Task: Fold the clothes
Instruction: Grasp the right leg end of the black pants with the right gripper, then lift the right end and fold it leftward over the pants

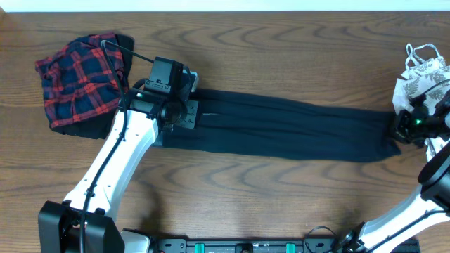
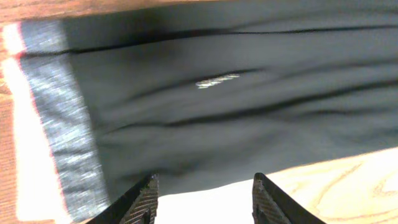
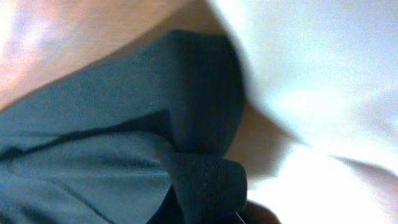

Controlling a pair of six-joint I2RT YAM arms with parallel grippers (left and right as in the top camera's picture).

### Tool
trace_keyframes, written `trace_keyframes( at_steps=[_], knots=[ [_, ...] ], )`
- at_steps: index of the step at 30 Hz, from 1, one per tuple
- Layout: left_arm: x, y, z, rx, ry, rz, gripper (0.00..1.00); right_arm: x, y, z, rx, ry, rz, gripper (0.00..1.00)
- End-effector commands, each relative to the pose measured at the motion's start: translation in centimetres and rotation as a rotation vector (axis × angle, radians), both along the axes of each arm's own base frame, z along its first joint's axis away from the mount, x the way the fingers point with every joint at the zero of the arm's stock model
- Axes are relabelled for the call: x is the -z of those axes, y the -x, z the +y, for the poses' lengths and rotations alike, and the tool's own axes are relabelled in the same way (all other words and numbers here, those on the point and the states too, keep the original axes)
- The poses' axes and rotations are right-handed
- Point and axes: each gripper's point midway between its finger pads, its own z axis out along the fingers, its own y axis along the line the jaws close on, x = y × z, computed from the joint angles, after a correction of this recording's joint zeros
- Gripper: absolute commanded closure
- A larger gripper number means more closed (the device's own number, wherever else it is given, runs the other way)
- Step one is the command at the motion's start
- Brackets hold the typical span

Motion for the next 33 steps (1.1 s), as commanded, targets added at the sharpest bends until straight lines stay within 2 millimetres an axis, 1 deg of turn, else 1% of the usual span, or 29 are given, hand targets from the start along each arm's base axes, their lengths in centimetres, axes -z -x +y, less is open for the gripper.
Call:
trace_keyframes(
  at_steps=[1,3,7,11,14,19,25,29,33],
  knots=[
    [-0.4,-0.2,0.0,-0.015,0.004,-0.01,0.5,-2.5,1.6,-4.1,0.091,0.222,0.054,0.99],
    [-0.4,-0.2,0.0,-0.015,0.005,-0.009,0.51,-4.4,1.3,-4.9,0.12,0.276,0.021,0.99],
    [-0.4,-0.2,0.0,-0.015,0.005,-0.009,0.51,-6.9,1.6,-6.3,0.176,0.375,0.003,0.99],
    [-0.4,-0.2,0.0,-0.015,0.005,-0.01,0.51,-8.8,1.4,-6.8,0.188,0.419,-0.035,0.99],
    [-0.4,-0.2,0.0,-0.015,0.005,-0.009,0.51,-9.5,2.1,-7.7,0.226,0.476,-0.012,0.99],
    [-0.4,-0.2,0.0,-0.015,0.005,-0.009,0.51,-10.1,3.0,-8.8,0.262,0.544,0.025,0.99],
    [-0.4,-0.2,0.0,-0.015,0.005,-0.009,0.51,-11.6,3.0,-10.0,0.307,0.604,0.036,0.99],
    [-0.4,-0.2,0.0,-0.015,0.004,-0.01,0.51,-12.9,2.6,-9.8,0.305,0.631,0.041,0.99],
    [-0.4,-0.2,0.0,-0.015,0.004,-0.01,0.51,-14.1,1.6,-8.6,0.27,0.635,0.024,0.99]
  ],
)
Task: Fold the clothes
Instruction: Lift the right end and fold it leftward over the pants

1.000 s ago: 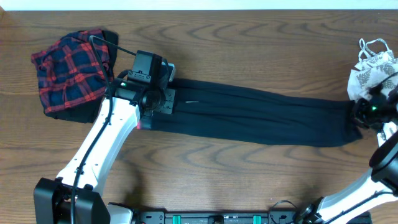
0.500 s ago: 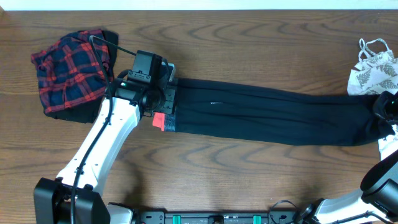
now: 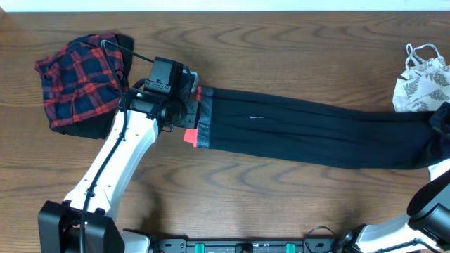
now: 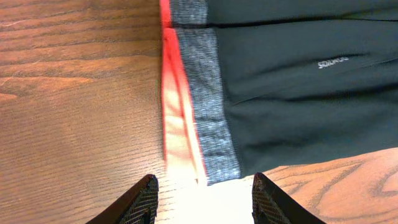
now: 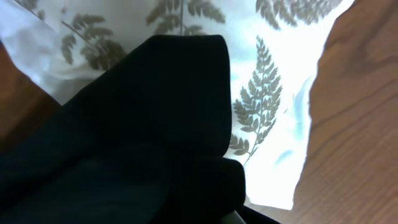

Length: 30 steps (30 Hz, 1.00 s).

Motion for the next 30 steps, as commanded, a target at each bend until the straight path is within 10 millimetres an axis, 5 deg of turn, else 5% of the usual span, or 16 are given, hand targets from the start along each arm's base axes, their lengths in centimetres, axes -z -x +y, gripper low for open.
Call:
trace_keyframes(
  at_steps=[1,30],
  knots=[
    [-0.4,-0.2,0.0,-0.012,0.004,-0.011,0.51,-3.2,-1.2,0.6,-0.011,0.068,-0.042,0.99],
    [-0.4,-0.2,0.0,-0.012,0.004,-0.011,0.51,-2.5,-5.5,16.3,-0.226,-0.002,0.021,0.99]
  ],
)
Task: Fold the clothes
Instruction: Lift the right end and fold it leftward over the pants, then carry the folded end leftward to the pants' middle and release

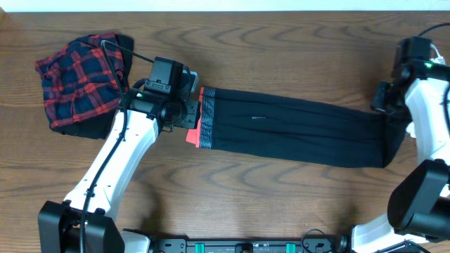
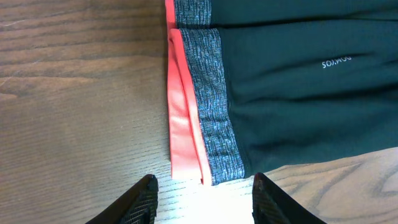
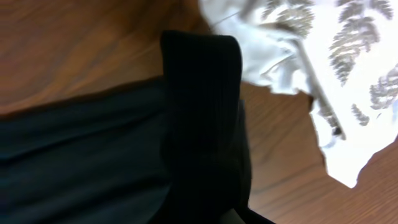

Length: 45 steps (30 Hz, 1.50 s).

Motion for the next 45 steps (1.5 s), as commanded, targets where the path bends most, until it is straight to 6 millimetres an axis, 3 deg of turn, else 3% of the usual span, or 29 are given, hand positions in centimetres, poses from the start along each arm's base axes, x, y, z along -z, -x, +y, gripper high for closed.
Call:
trace_keyframes(
  at_steps=[1,11,22,30,39,45],
  knots=[
    [-0.4,-0.2,0.0,-0.012,0.003,-0.011,0.5,-1.4,-0.8,2.1,0.002,0.004,-0.047,0.99],
    [-0.4,-0.2,0.0,-0.012,0.003,-0.01,0.51,-1.3,-1.8,9.0,-0.105,-0.017,-0.065,0.99],
    [-0.4,-0.2,0.0,-0.012,0.003,-0.01,0.51,-1.2,-1.8,14.3,-0.214,-0.044,-0.071,0.99],
    [-0.4,-0.2,0.0,-0.012,0.003,-0.01,0.51,-0.9,-1.4,16.5,-0.257,-0.065,-0.062,0.99],
    [-0.4,-0.2,0.0,-0.012,0.003,-0.01,0.5,1.2,0.0,18.4,-0.299,-0.083,-0.021,0.99],
    [-0.4,-0.2,0.0,-0.012,0.003,-0.01,0.5,1.3,-0.1,20.0,-0.335,-0.099,-0.038,0.99]
  ],
)
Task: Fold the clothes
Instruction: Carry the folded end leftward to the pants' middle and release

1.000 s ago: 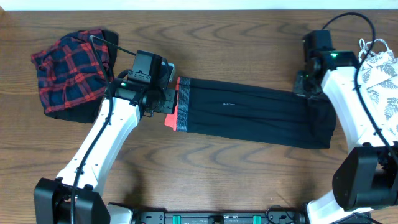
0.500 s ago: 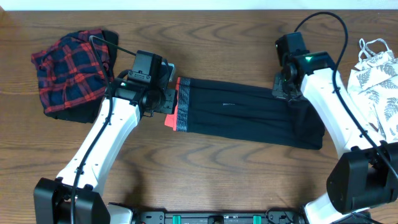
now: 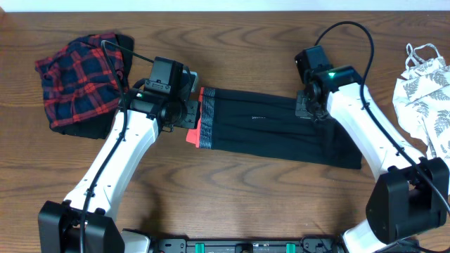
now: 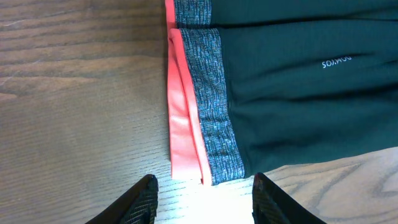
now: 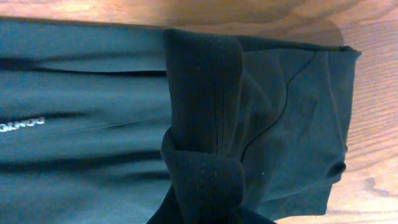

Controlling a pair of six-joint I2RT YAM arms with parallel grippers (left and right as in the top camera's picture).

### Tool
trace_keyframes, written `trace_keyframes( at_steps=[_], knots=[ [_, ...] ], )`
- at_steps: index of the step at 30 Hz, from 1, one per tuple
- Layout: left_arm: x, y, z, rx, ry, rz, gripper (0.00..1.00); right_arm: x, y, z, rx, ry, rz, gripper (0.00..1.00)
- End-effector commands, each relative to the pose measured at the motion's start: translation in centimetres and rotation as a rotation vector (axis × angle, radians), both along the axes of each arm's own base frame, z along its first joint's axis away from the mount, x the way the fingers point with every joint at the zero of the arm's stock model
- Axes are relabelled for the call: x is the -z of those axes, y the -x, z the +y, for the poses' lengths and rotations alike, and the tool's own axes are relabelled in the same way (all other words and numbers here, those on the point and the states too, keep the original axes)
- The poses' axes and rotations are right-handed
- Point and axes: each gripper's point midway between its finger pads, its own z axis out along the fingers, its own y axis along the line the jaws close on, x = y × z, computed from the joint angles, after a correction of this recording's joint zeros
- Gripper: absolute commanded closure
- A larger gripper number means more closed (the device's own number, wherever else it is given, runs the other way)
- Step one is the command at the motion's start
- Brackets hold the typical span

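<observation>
Black leggings (image 3: 281,133) with a grey and red waistband (image 3: 199,128) lie across the table's middle. Their leg ends are doubled back to the left, with the fold at the right (image 3: 349,151). My right gripper (image 3: 310,105) hangs over the leggings' middle, shut on the bunched leg cuffs (image 5: 202,174), which hide its fingers. My left gripper (image 3: 187,114) rests just left of the waistband (image 4: 202,112). It is open, and between its fingertips (image 4: 147,199) there is only bare wood and the waistband's corner.
A pile of red and blue plaid clothes (image 3: 79,81) sits at the back left, beside my left arm. A white fern-print garment (image 3: 422,88) lies at the far right edge. The table is dark wood (image 3: 246,204).
My right gripper has moved from the far right end of the leggings to above their middle, with the cuffs still in it. The legs now lie doubled over. My left gripper has not moved.
At first the leggings lay stretched out, the waistband under my open left gripper and my right gripper shut on the cuffs at the far right. They then lay further right, waistband clear of the left gripper. Now the cuffs hang over the middle.
</observation>
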Motion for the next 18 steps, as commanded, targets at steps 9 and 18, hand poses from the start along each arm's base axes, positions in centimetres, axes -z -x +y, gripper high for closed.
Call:
trace_keyframes(
  at_steps=[9,18],
  knots=[
    [-0.4,-0.2,0.0,-0.012,0.003,-0.01,0.51,-0.6,-0.1,2.4,-0.028,-0.044,-0.044,0.99],
    [-0.4,-0.2,0.0,-0.012,0.003,-0.01,0.5,0.6,-0.1,4.4,-0.07,-0.069,-0.023,0.99]
  ],
)
